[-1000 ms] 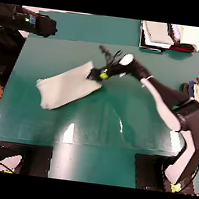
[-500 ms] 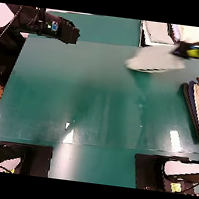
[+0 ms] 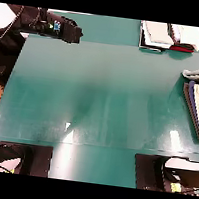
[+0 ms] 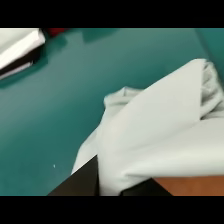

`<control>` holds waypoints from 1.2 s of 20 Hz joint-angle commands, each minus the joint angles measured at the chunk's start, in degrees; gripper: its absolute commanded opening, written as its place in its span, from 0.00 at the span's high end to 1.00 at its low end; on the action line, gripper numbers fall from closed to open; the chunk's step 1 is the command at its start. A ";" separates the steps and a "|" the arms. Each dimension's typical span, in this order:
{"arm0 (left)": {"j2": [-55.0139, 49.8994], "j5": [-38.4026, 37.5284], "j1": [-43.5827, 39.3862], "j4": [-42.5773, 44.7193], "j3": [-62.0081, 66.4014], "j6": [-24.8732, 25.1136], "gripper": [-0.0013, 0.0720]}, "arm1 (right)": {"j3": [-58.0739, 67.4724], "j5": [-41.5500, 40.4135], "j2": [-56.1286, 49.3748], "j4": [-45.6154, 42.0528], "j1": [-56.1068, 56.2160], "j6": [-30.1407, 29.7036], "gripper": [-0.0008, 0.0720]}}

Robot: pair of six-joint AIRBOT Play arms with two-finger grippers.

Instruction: Fold the shirts.

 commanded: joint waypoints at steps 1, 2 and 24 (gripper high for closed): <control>-0.02 0.04 -0.02 0.00 0.00 -0.59 0.95 | 4.85 -1.38 0.15 2.62 -2.08 -0.66 0.96; -0.02 0.00 -0.02 -0.02 0.00 -0.59 0.95 | 7.17 -1.27 0.17 2.64 -2.01 -0.63 0.96; -0.02 -0.37 -0.02 0.04 0.00 1.44 0.95 | -28.89 7.34 25.16 -21.84 -25.77 -4.70 0.38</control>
